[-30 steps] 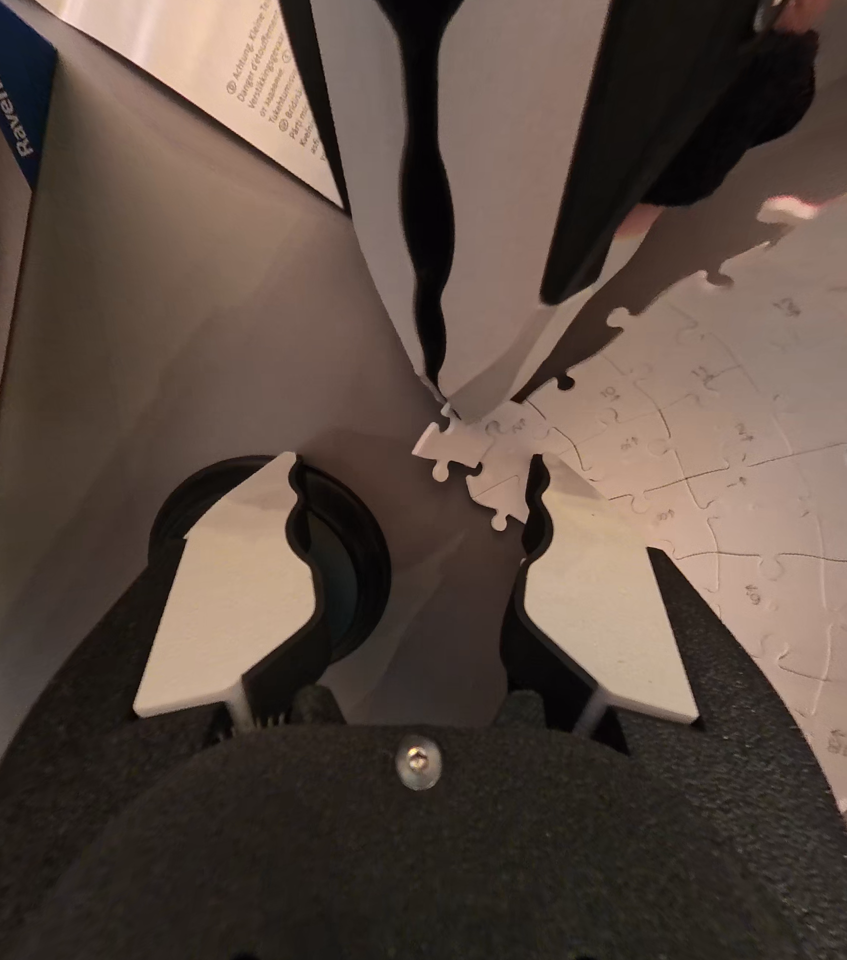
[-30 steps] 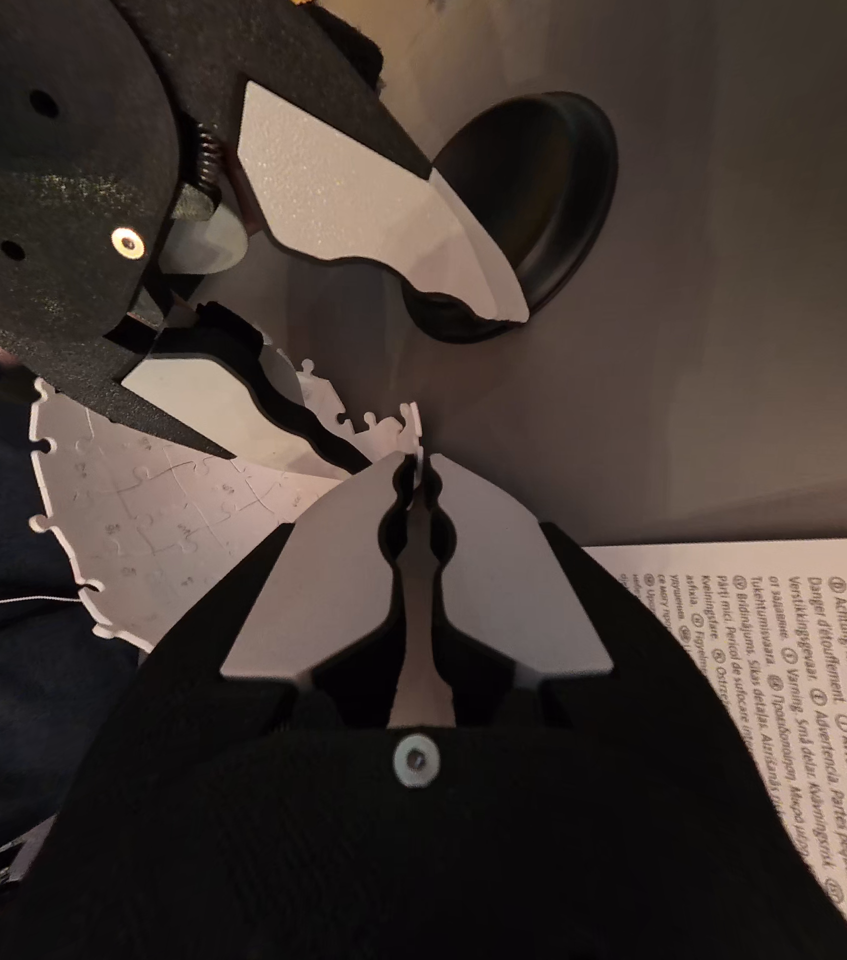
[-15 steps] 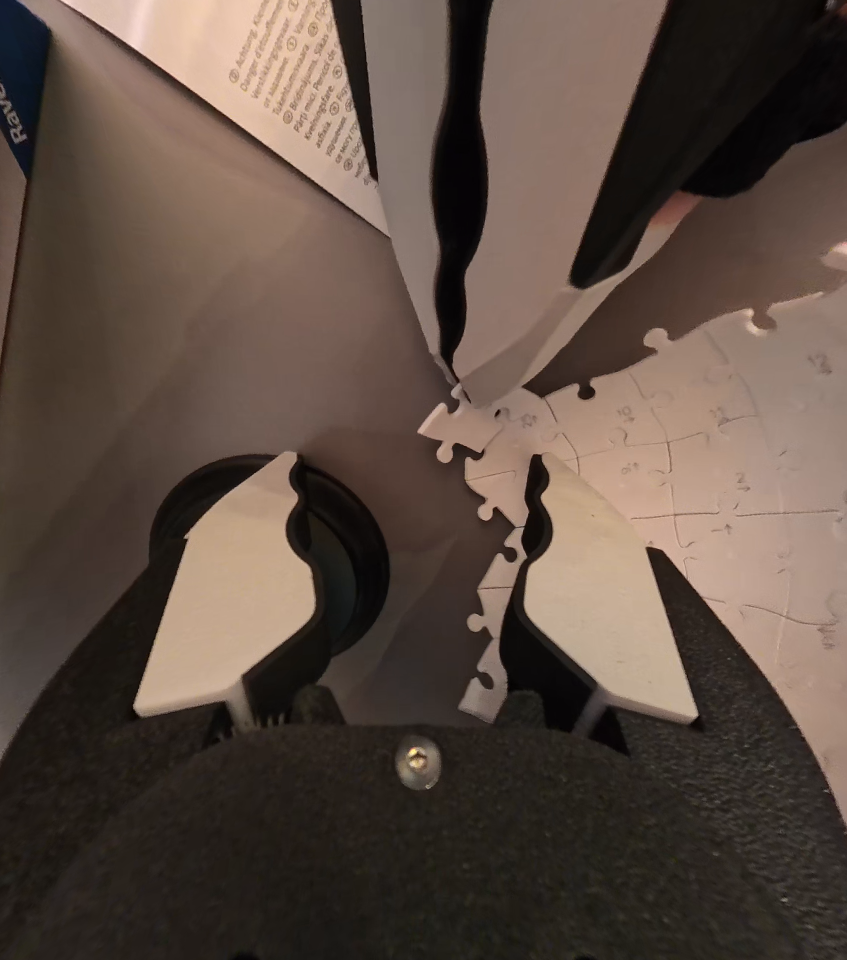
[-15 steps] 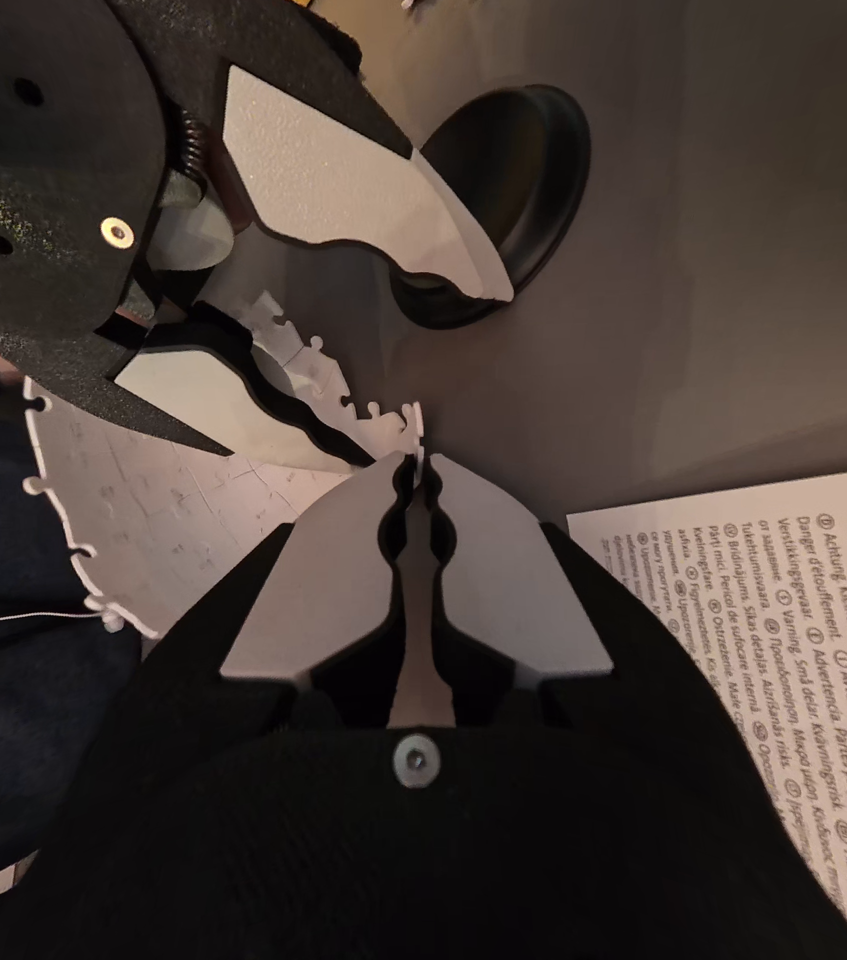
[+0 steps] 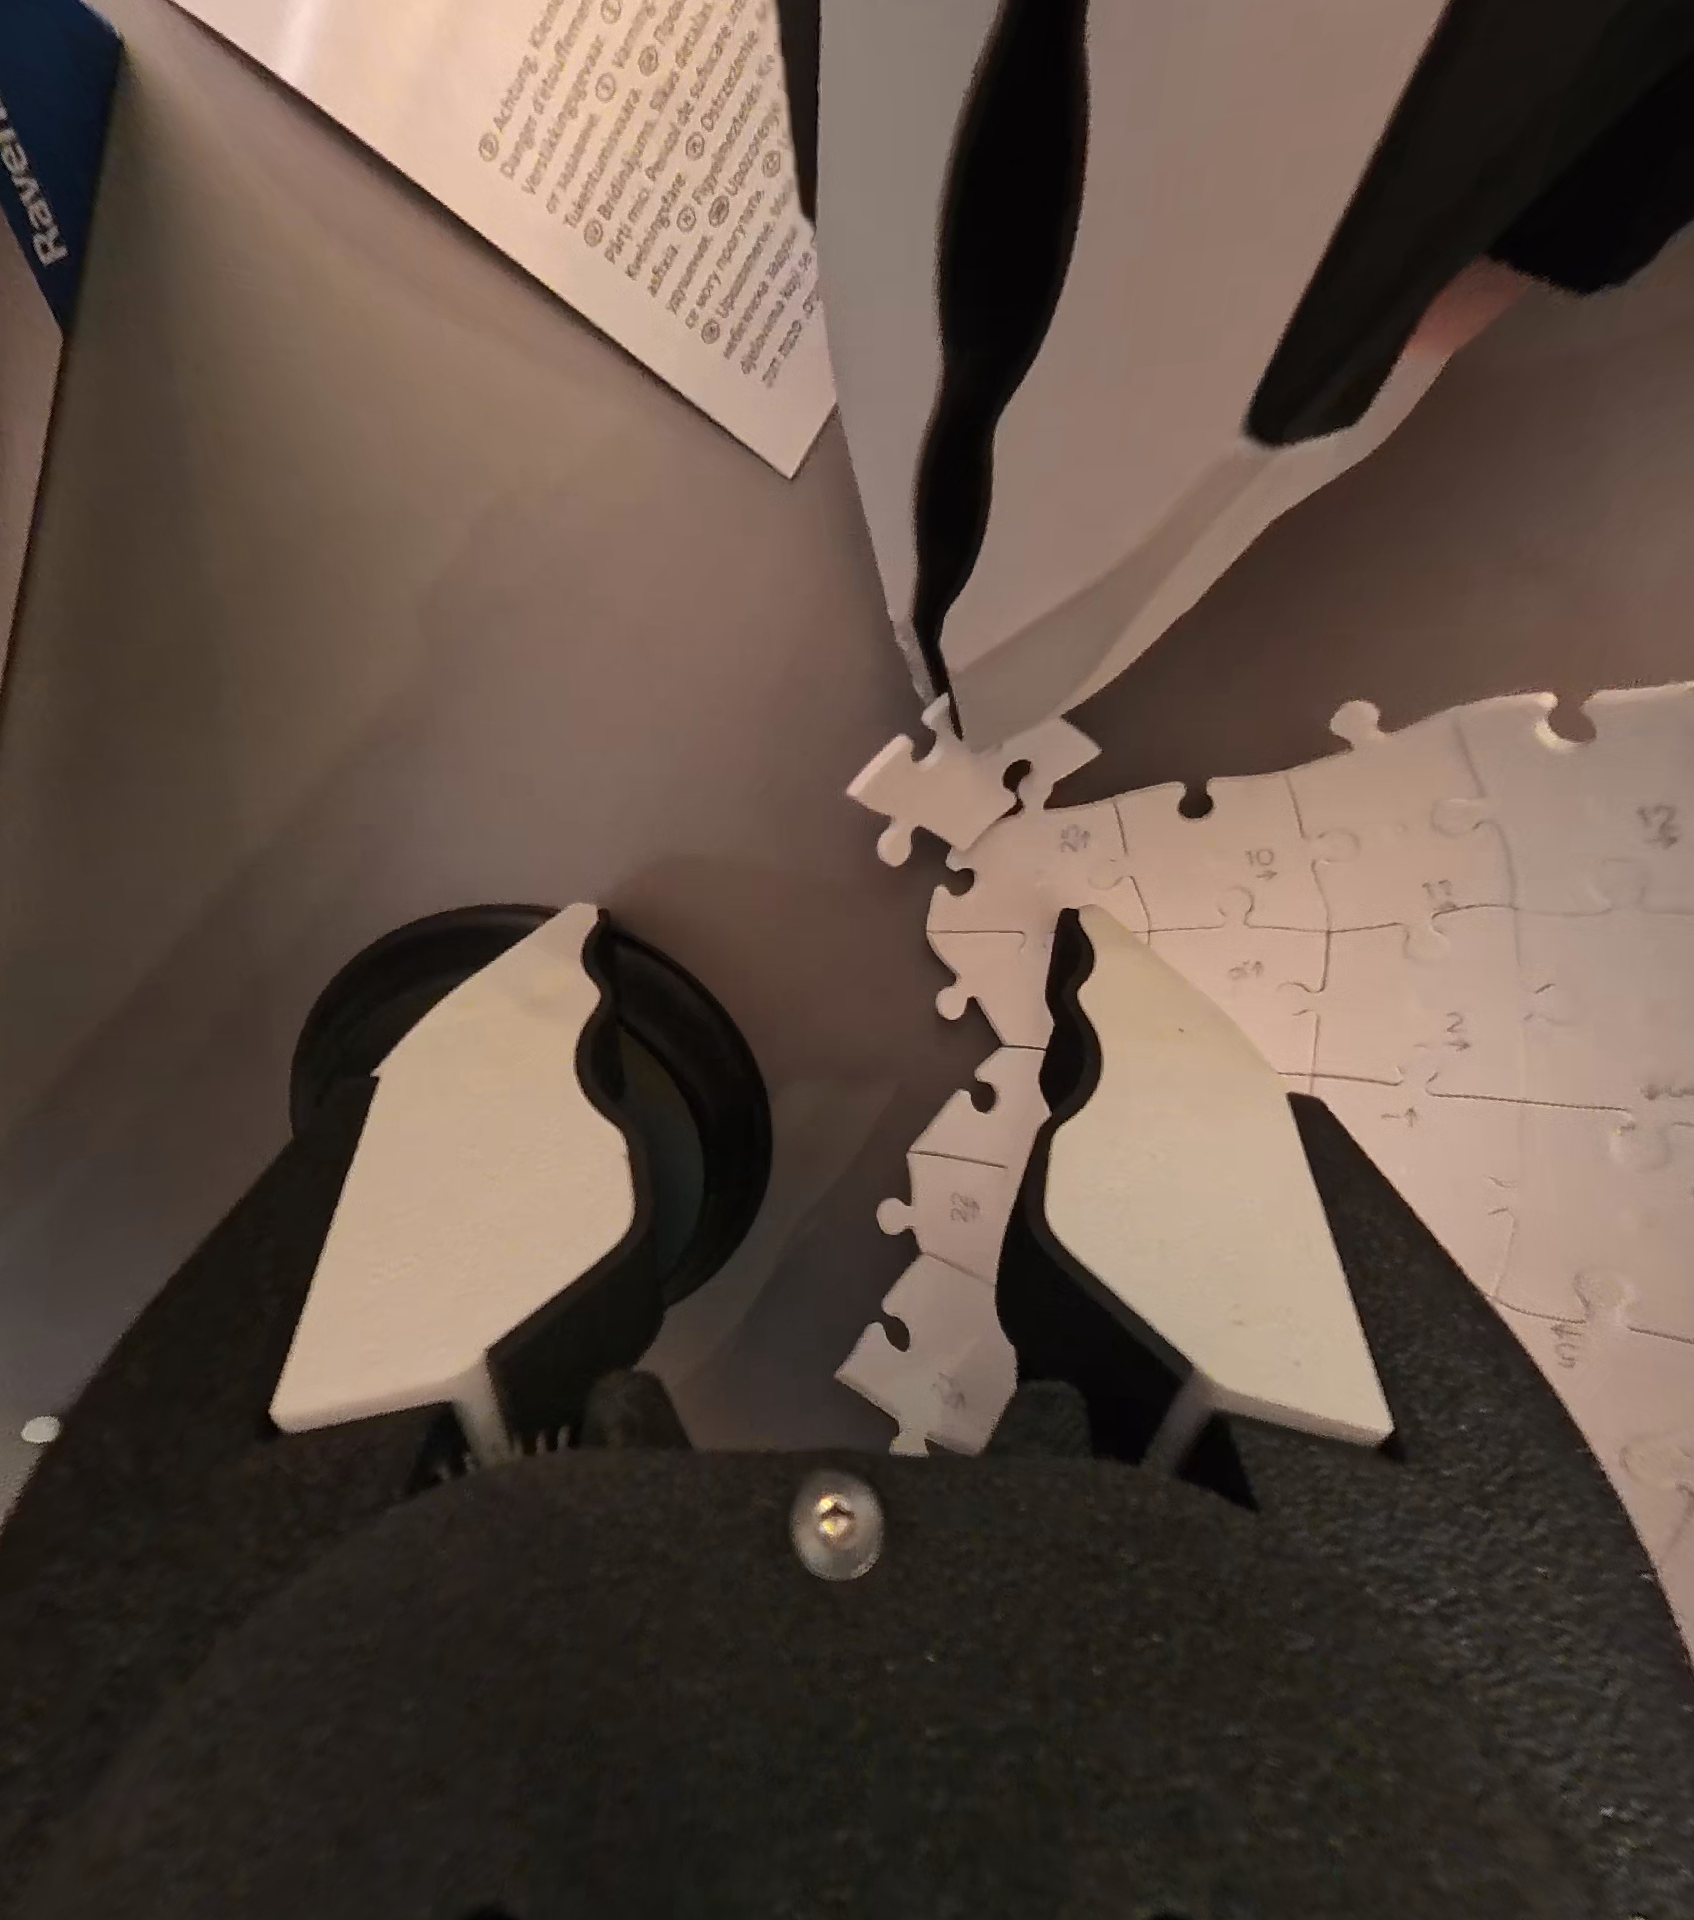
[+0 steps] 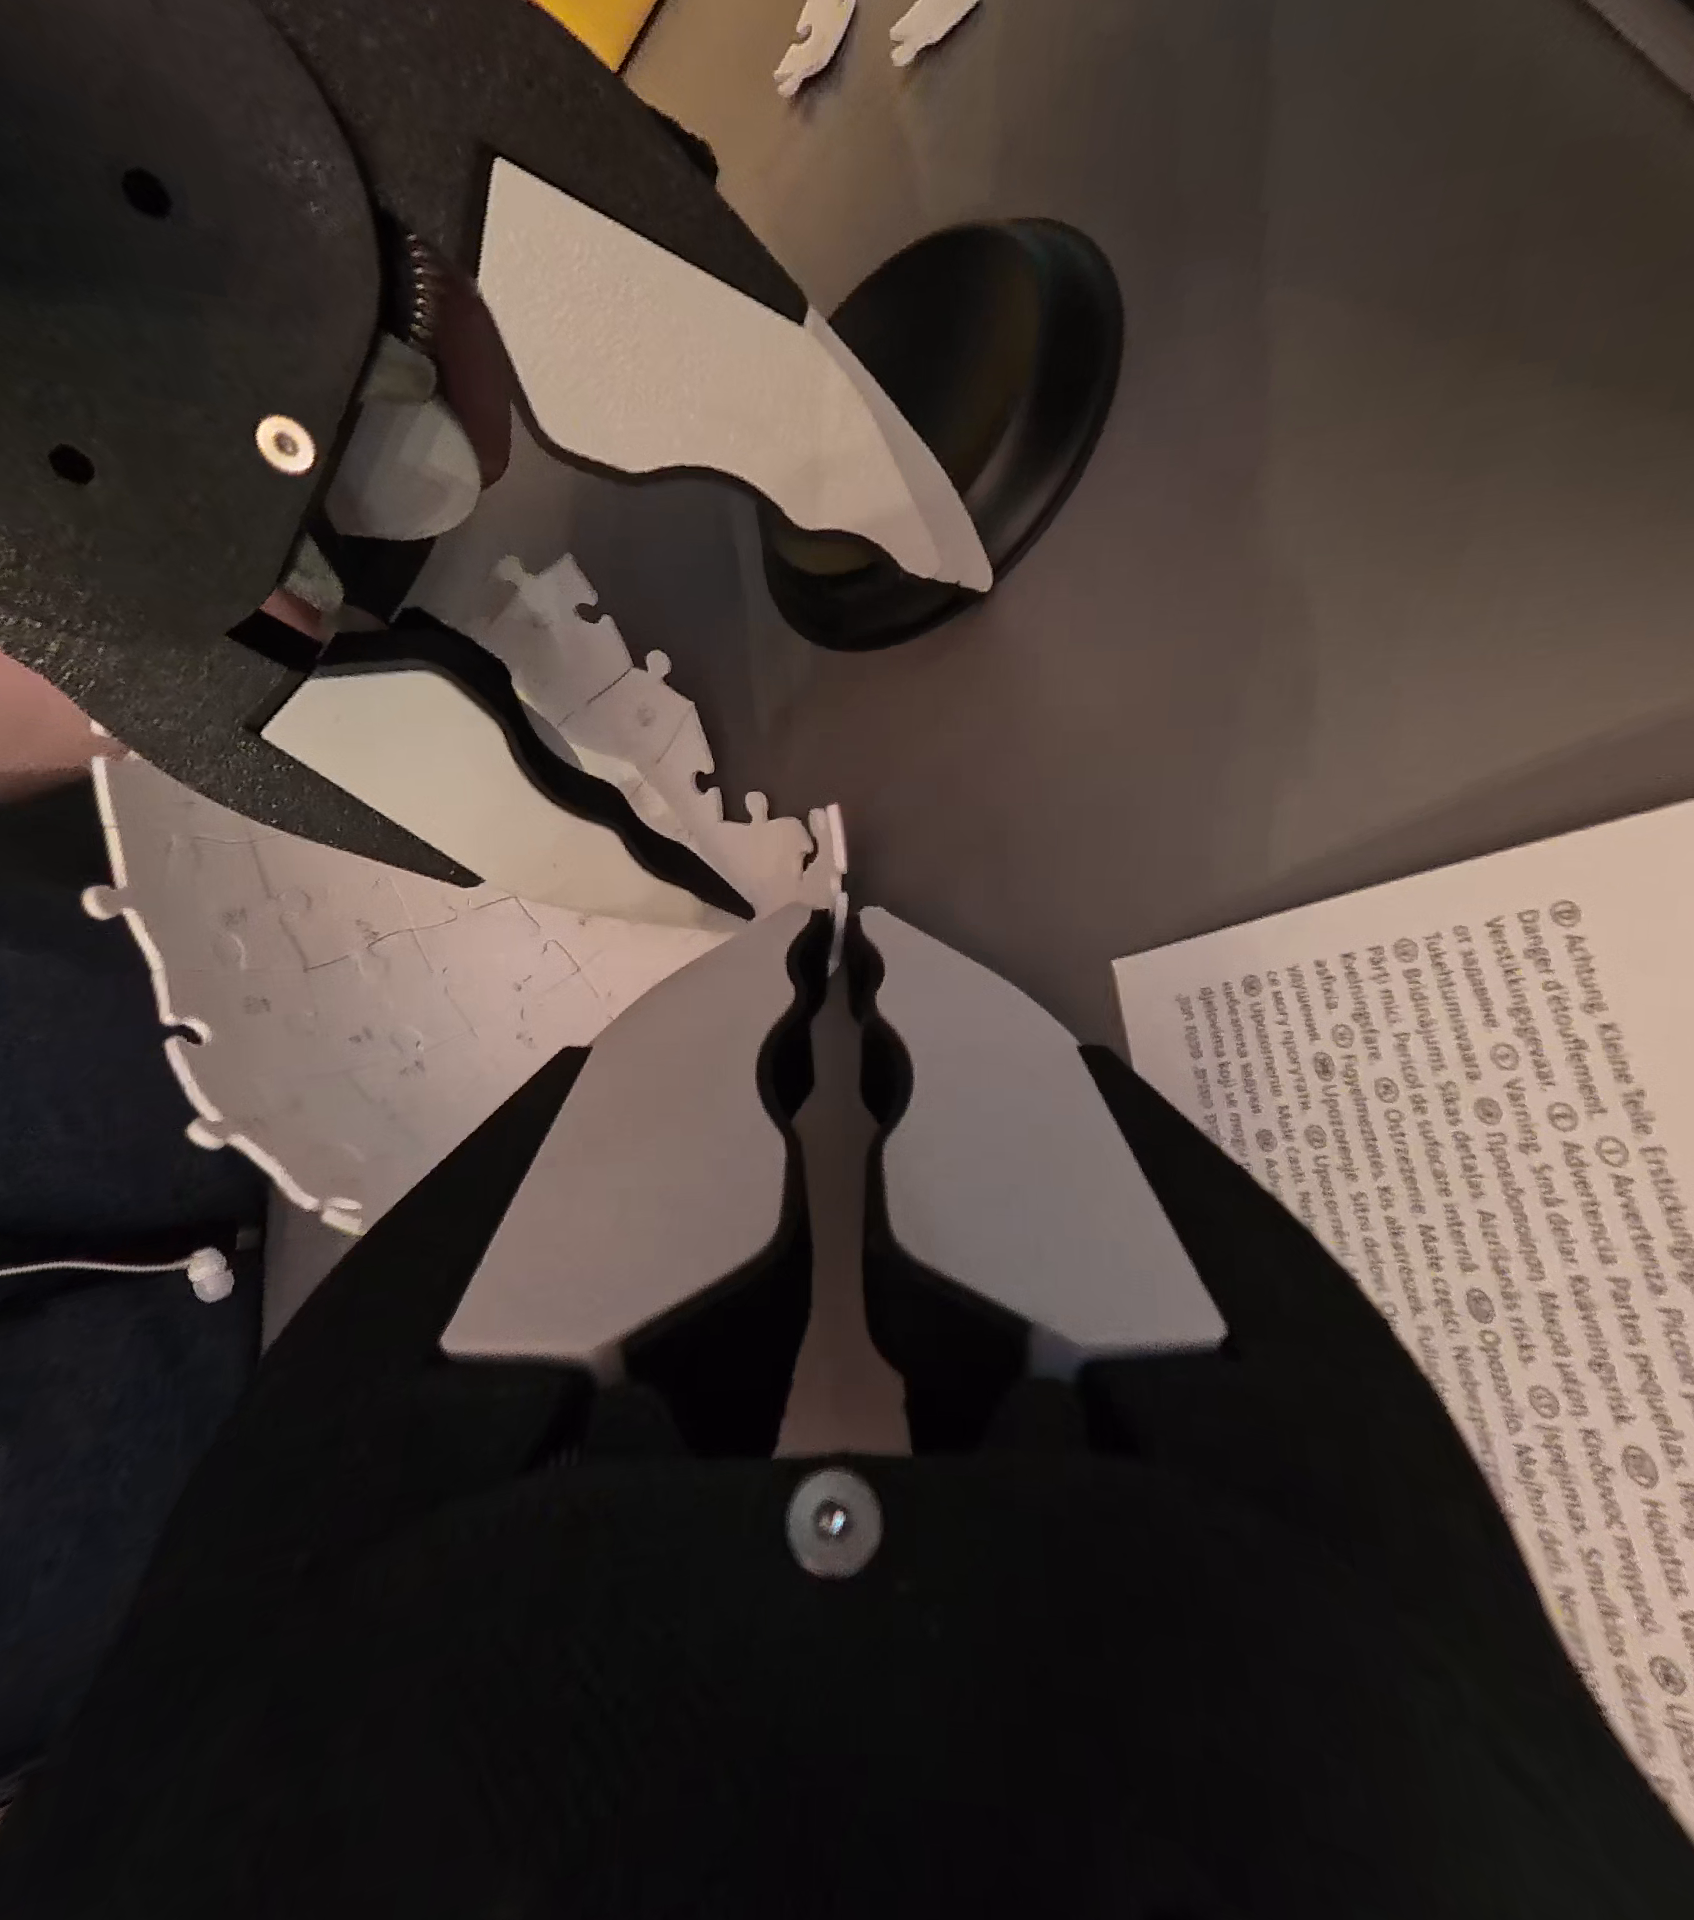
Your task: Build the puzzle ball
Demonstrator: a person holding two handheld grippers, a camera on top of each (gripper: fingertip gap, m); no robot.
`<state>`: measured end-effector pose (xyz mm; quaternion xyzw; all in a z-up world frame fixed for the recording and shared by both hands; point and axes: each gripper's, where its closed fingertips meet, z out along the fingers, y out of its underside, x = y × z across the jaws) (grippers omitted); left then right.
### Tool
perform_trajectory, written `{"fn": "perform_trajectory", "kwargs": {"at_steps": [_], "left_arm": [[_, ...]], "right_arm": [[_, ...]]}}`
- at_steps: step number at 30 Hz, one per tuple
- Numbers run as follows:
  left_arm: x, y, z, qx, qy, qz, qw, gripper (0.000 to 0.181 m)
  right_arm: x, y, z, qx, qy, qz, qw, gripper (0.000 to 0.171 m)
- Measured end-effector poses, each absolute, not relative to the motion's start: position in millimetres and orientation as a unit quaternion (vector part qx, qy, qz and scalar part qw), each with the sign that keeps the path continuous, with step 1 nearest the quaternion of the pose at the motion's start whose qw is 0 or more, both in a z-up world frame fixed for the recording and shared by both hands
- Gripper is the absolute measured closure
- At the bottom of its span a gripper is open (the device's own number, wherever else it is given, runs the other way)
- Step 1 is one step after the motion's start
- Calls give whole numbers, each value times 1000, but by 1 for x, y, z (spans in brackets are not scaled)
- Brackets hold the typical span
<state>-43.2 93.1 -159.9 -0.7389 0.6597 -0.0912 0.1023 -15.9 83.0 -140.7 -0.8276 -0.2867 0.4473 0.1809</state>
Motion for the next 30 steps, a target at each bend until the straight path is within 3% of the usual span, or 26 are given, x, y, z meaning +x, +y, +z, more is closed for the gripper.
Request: {"fn": "perform_trajectory", "kwargs": {"at_steps": [30], "left_arm": [[-45, 82, -160, -768, 628, -82, 95, 106]], "right_arm": [[-18, 77, -137, -835, -202, 479, 180, 168]]}}
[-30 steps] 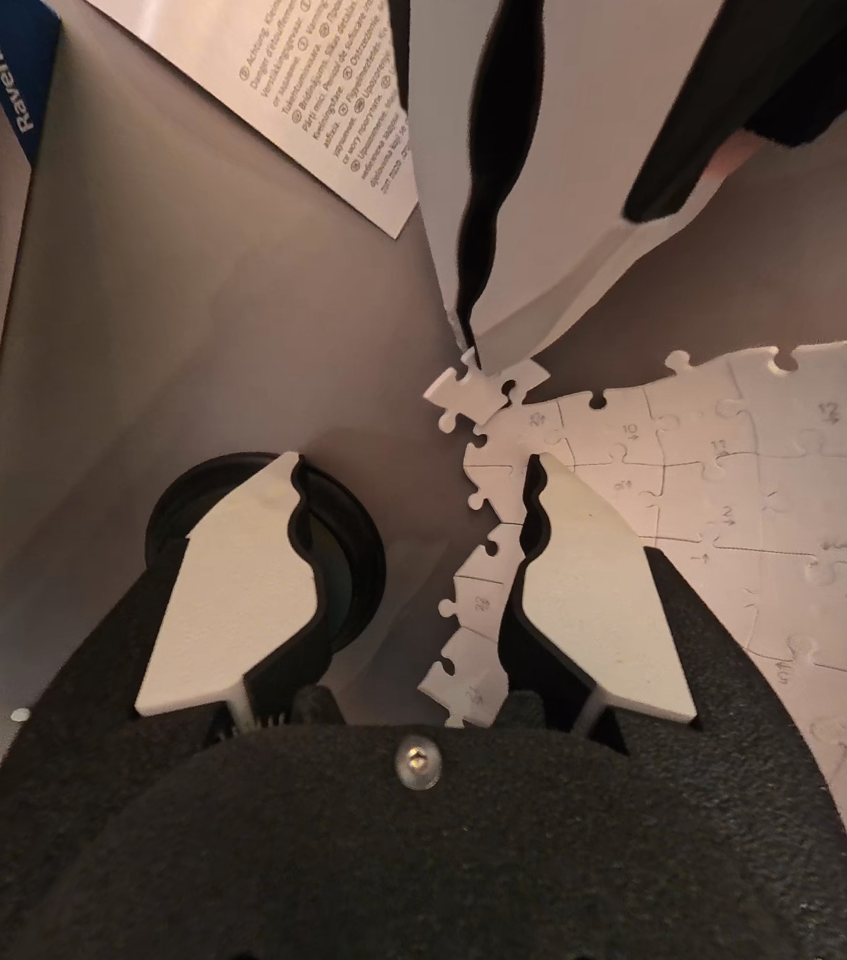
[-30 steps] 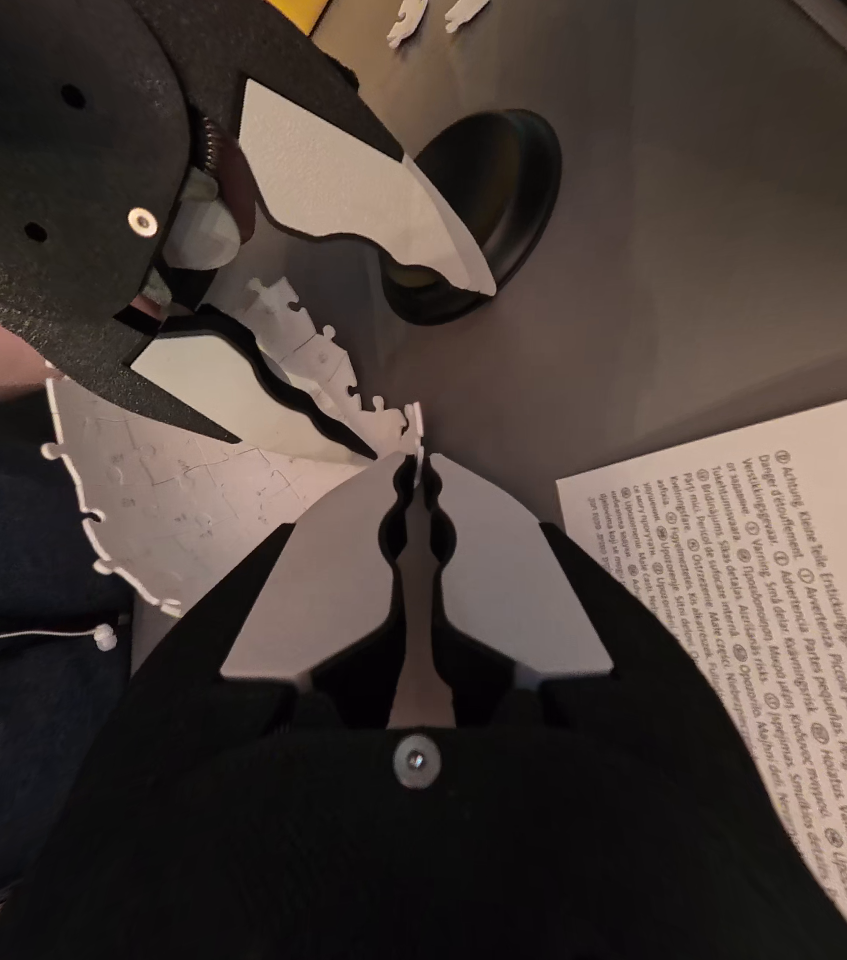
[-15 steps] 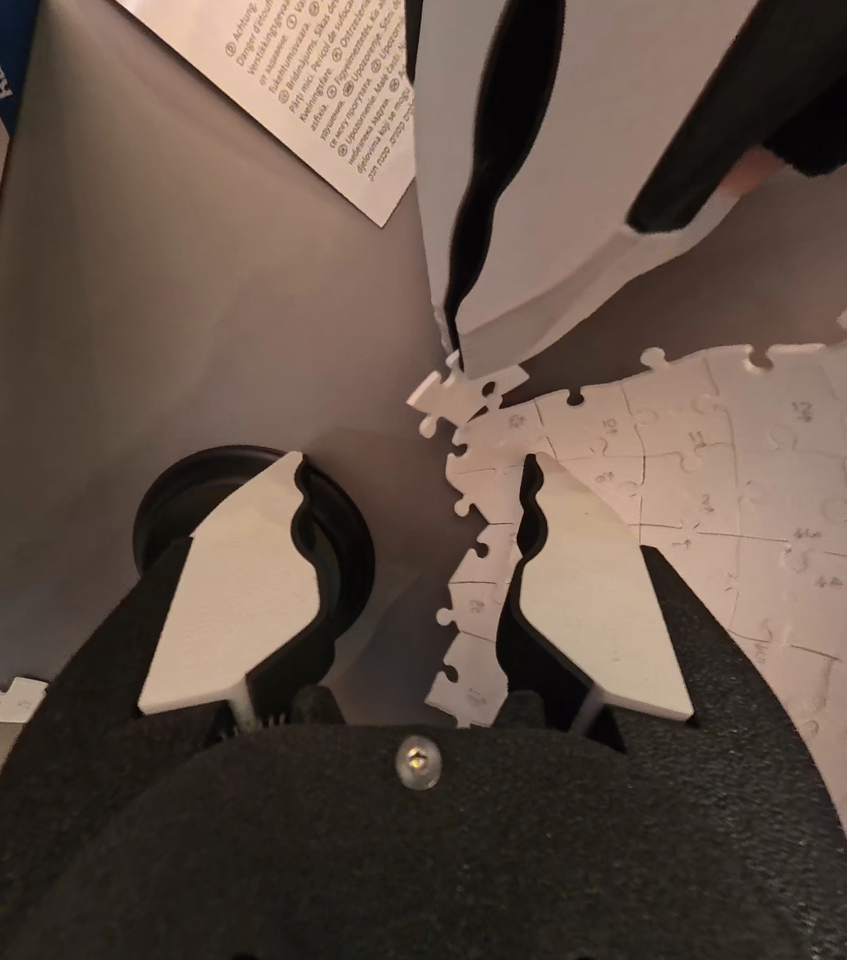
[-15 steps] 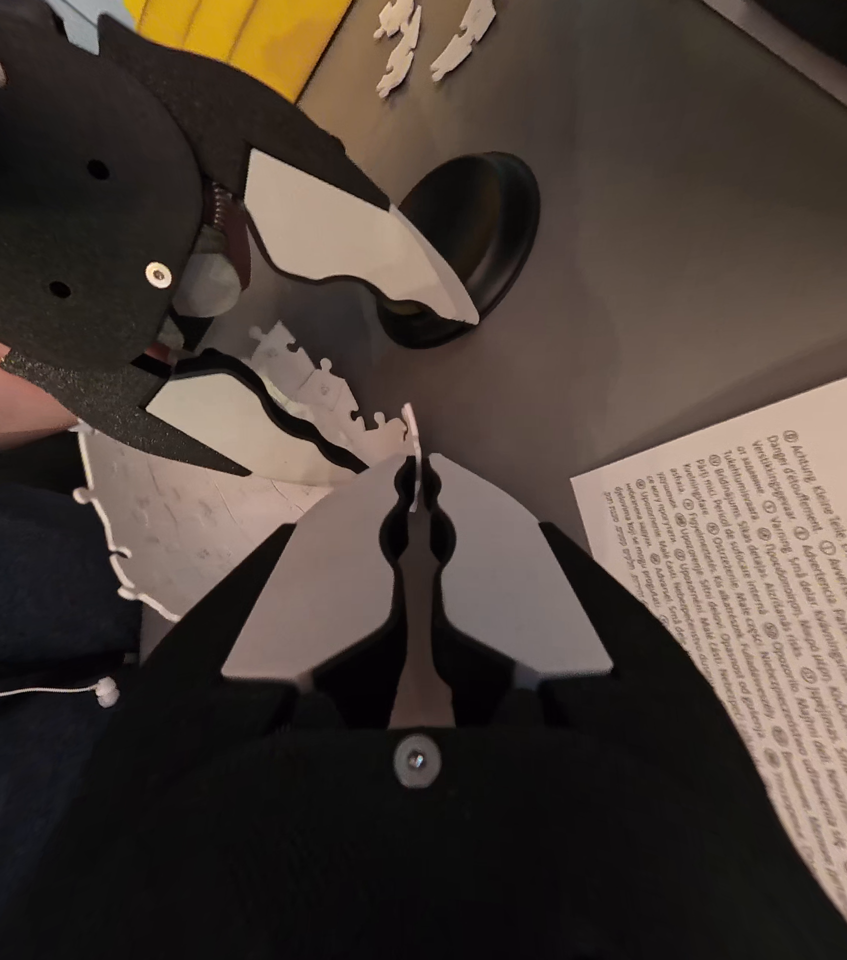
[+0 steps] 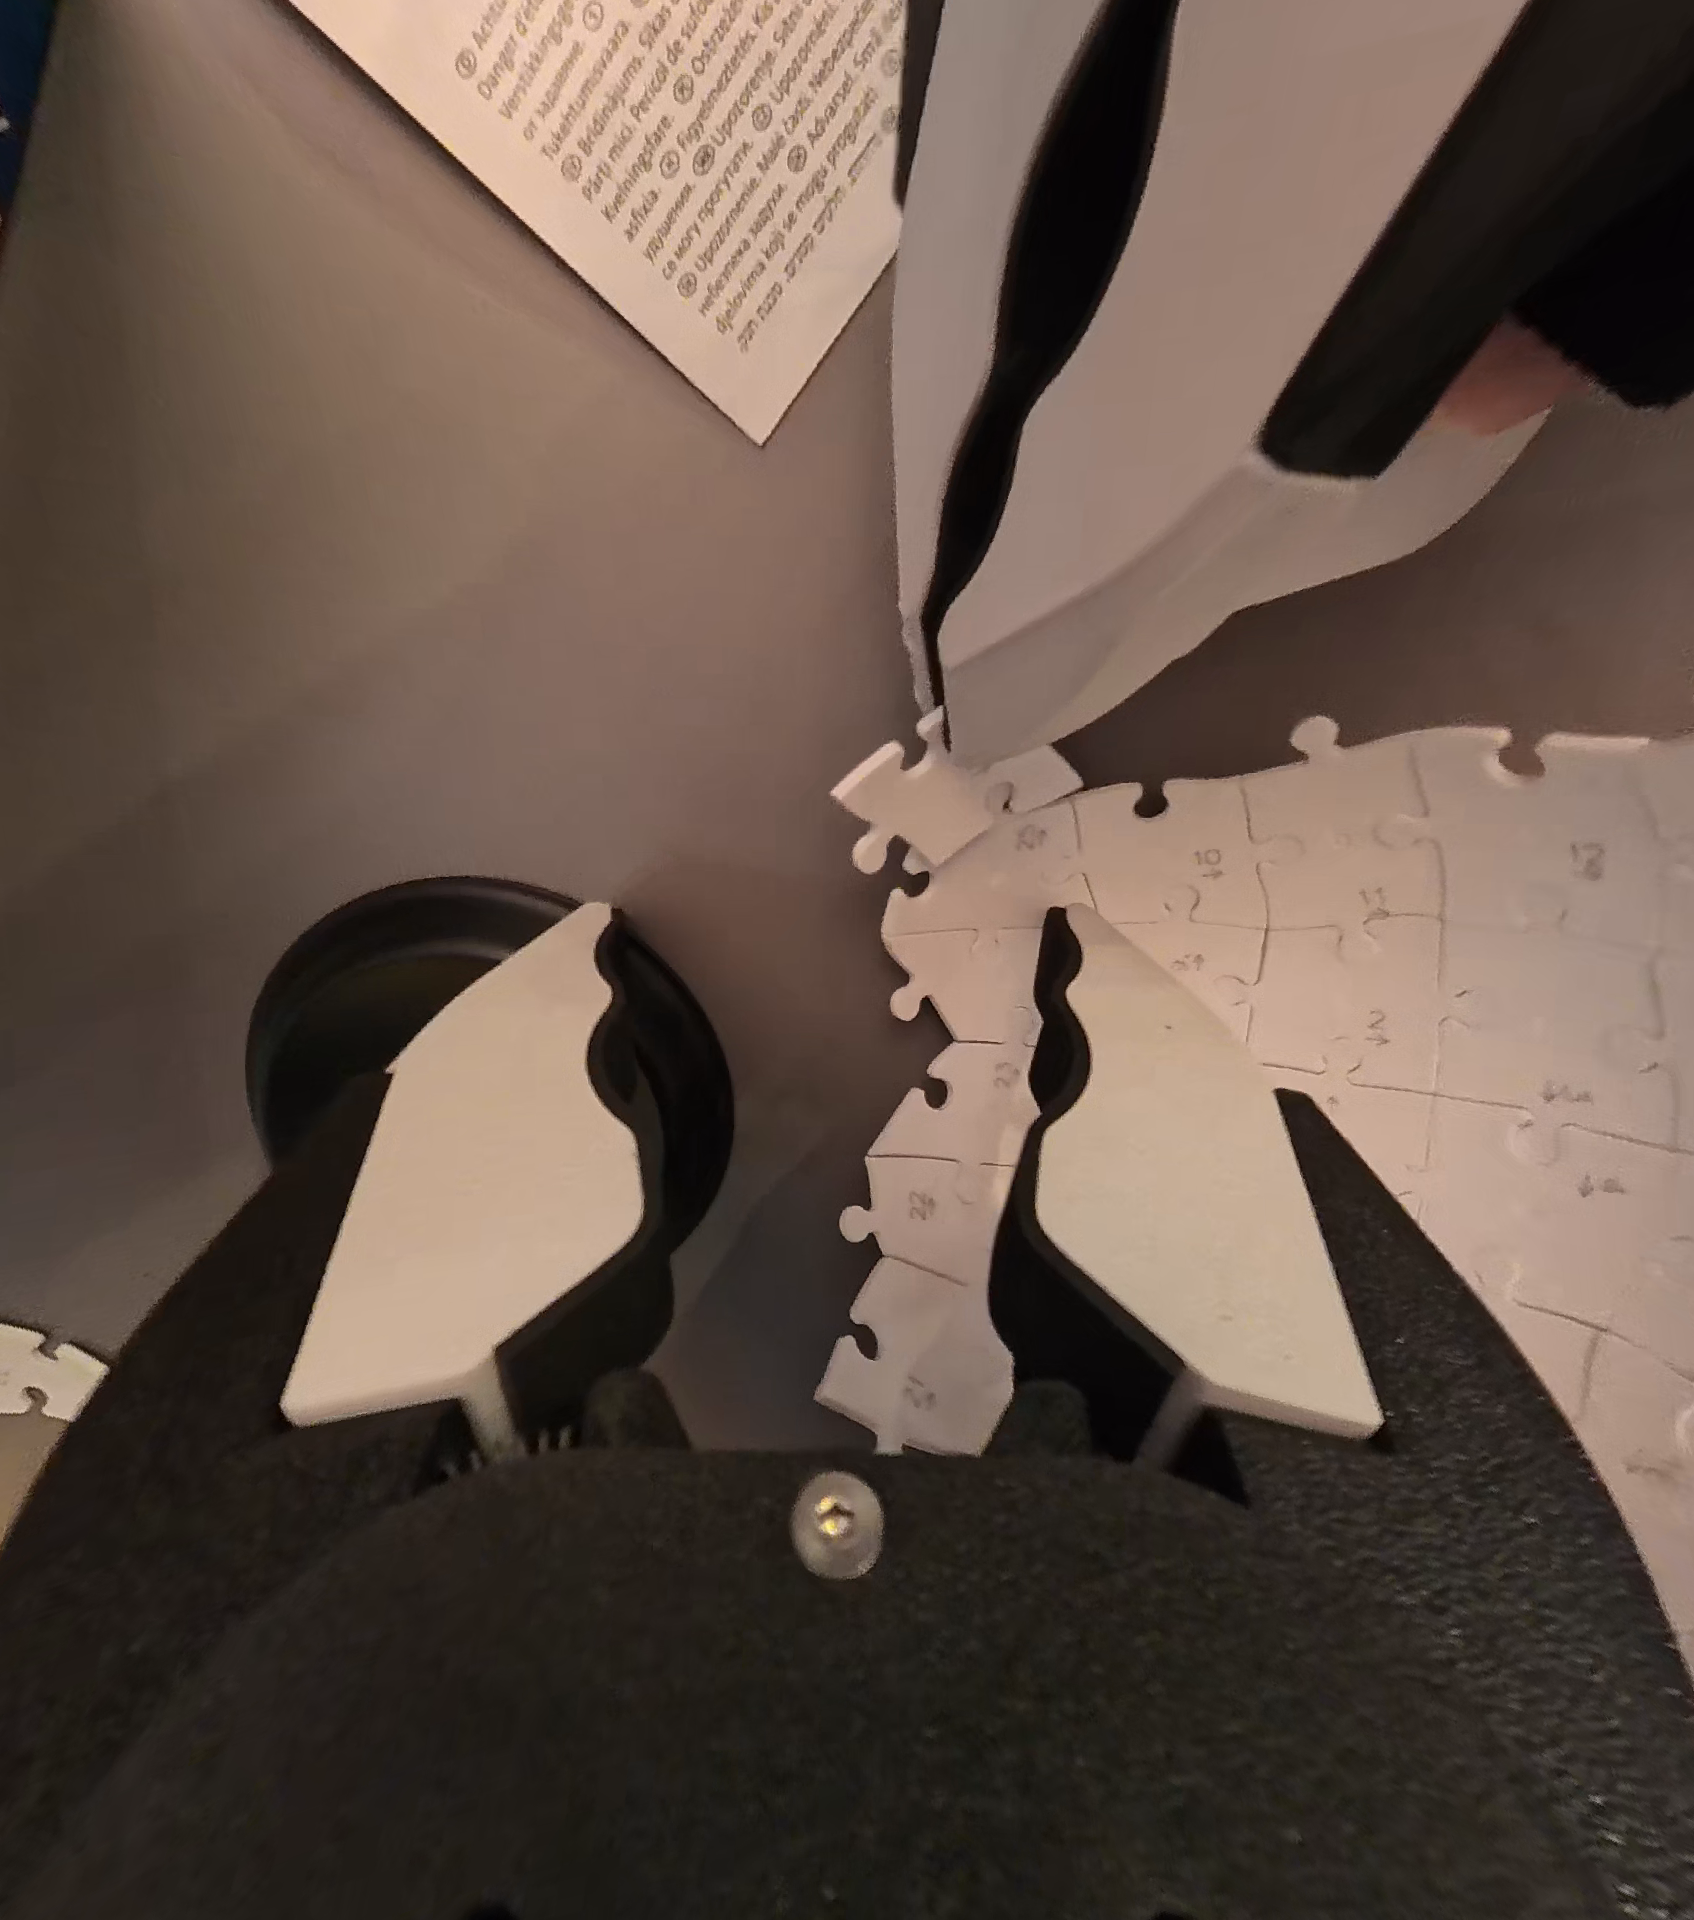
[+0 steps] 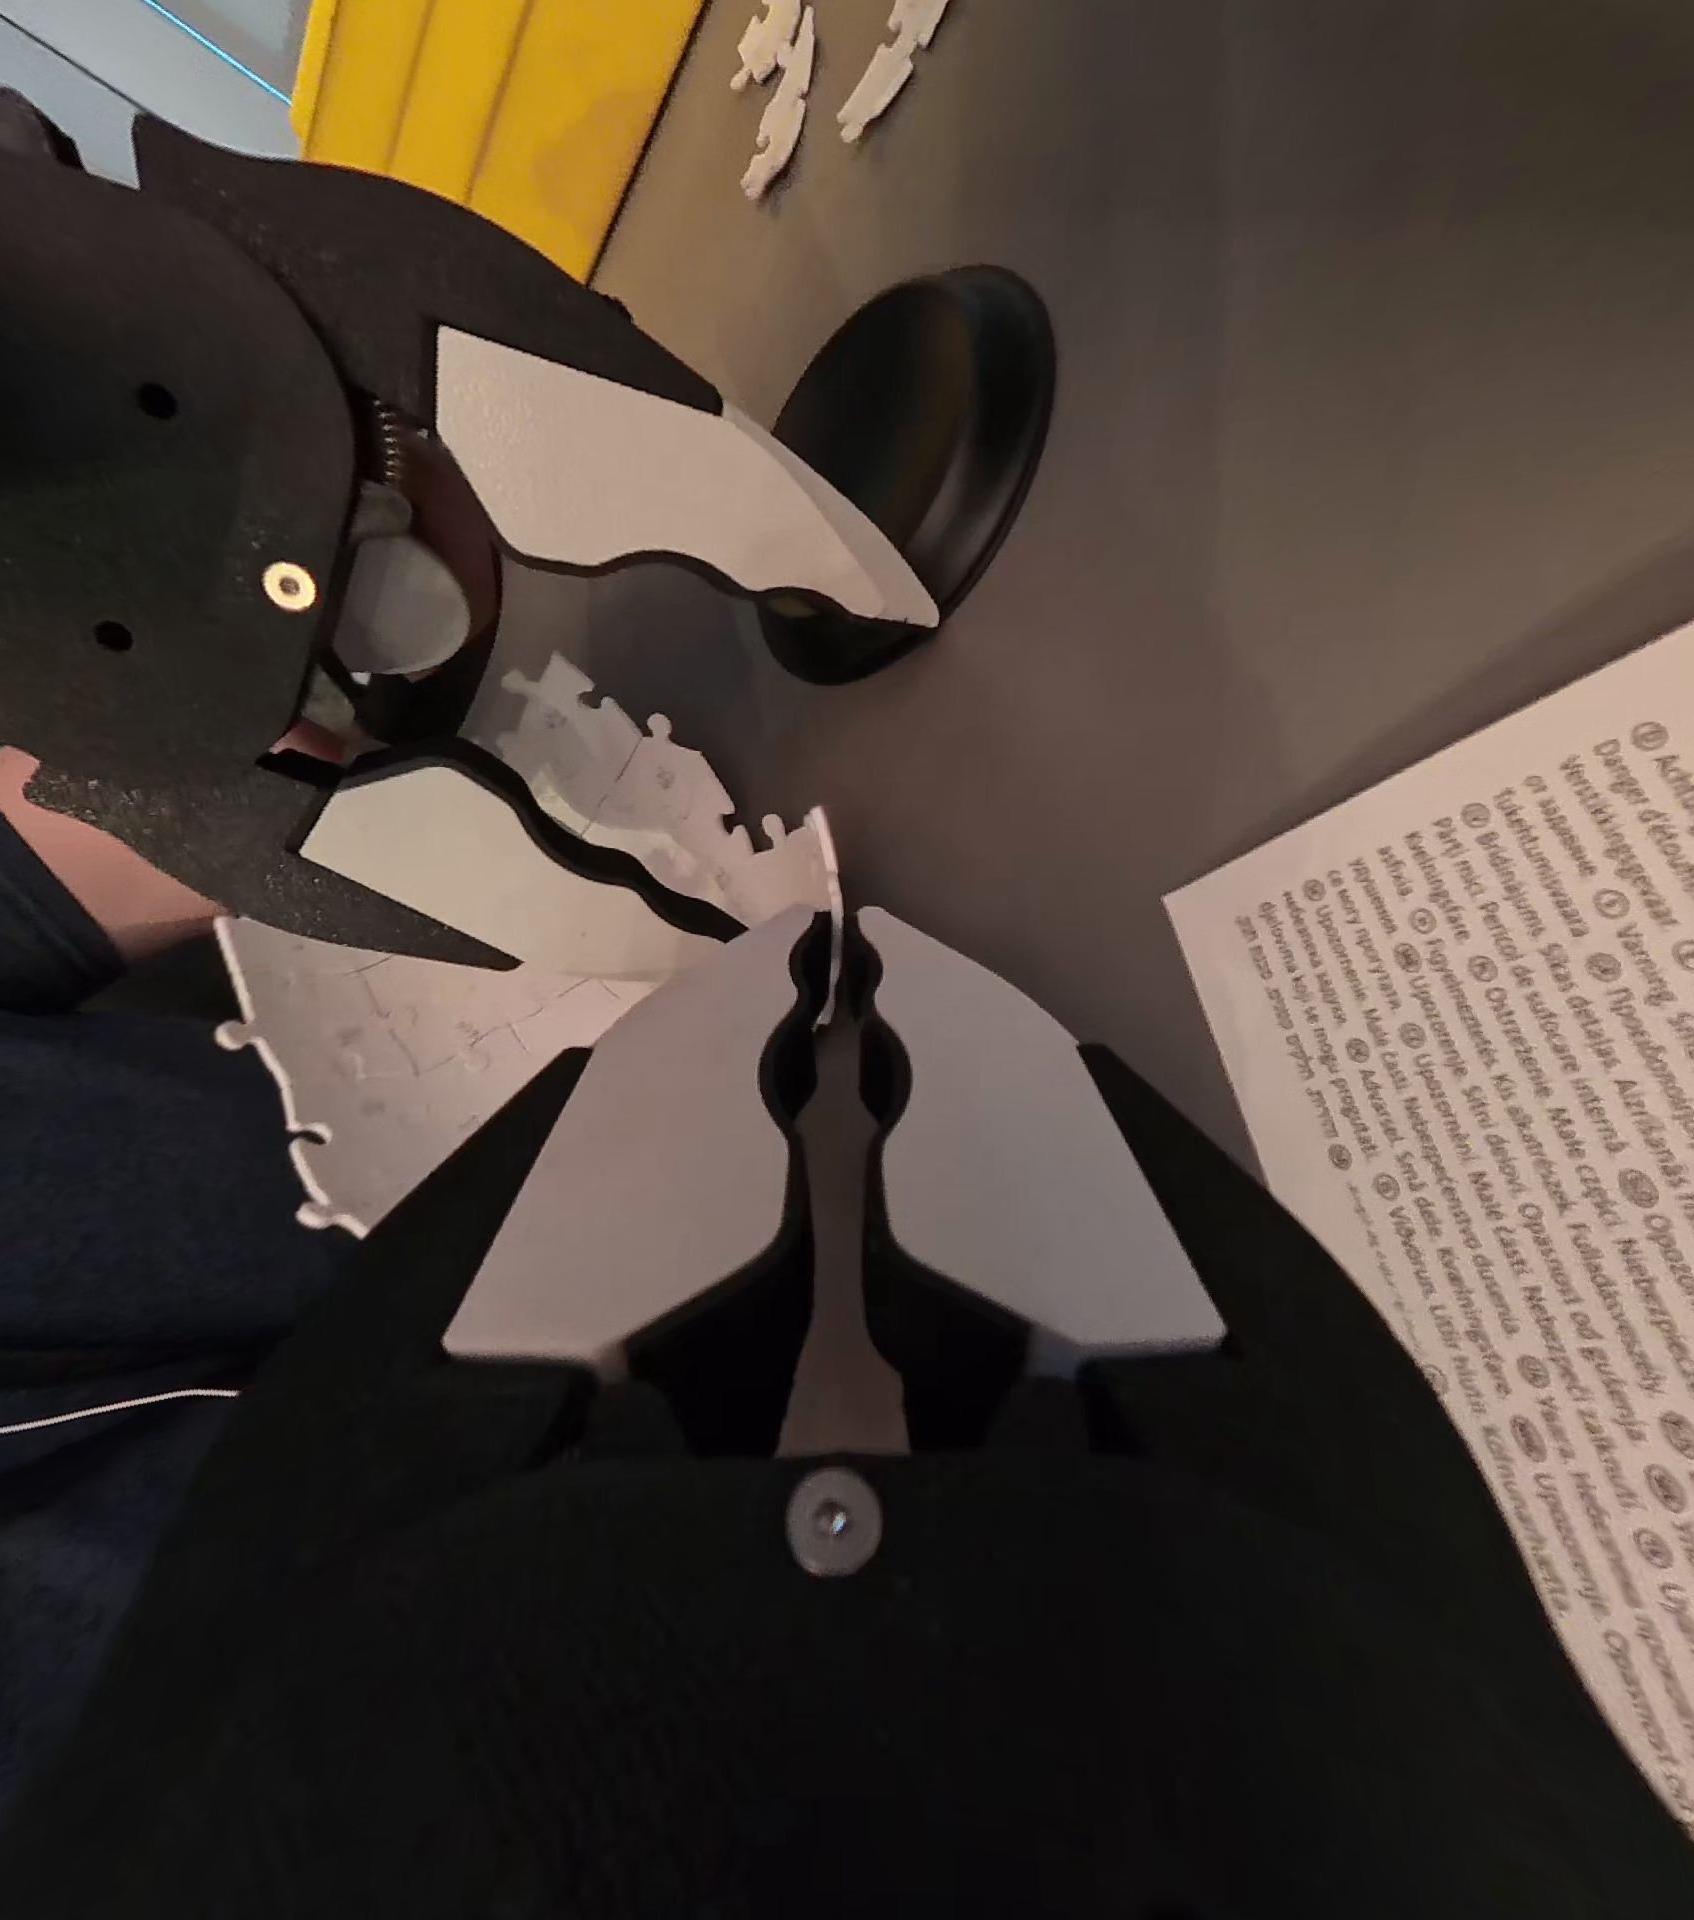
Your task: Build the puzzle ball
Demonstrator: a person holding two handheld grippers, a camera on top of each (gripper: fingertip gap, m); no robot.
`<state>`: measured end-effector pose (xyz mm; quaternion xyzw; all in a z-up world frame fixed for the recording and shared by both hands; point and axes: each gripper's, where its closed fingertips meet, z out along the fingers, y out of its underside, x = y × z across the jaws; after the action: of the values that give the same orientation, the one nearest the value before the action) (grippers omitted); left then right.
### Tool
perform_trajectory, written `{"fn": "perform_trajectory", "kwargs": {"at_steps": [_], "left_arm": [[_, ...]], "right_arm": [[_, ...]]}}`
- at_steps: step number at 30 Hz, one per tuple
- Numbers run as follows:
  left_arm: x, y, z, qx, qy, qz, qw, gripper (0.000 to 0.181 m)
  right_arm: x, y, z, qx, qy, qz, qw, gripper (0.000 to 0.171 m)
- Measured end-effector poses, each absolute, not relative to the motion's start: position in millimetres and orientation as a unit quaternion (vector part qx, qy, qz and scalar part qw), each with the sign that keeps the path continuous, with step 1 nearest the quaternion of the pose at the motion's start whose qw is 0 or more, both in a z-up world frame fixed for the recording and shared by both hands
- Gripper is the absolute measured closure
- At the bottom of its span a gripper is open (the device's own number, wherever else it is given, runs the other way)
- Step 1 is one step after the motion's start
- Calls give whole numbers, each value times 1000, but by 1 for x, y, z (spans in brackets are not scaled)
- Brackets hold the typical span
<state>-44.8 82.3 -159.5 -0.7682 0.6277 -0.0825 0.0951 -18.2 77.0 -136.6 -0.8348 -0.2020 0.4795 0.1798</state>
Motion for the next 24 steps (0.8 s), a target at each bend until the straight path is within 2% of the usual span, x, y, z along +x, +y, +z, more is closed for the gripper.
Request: {"fn": "perform_trajectory", "kwargs": {"at_steps": [16, 24], "left_arm": [[-43, 81, -159, -775, 618, -89, 99, 106], [-43, 77, -159, -781, 610, -87, 101, 106]], "right_arm": [[-8, 72, -131, -846, -200, 435, 235, 168], [-14, 72, -123, -836, -164, 464, 244, 168]]}}
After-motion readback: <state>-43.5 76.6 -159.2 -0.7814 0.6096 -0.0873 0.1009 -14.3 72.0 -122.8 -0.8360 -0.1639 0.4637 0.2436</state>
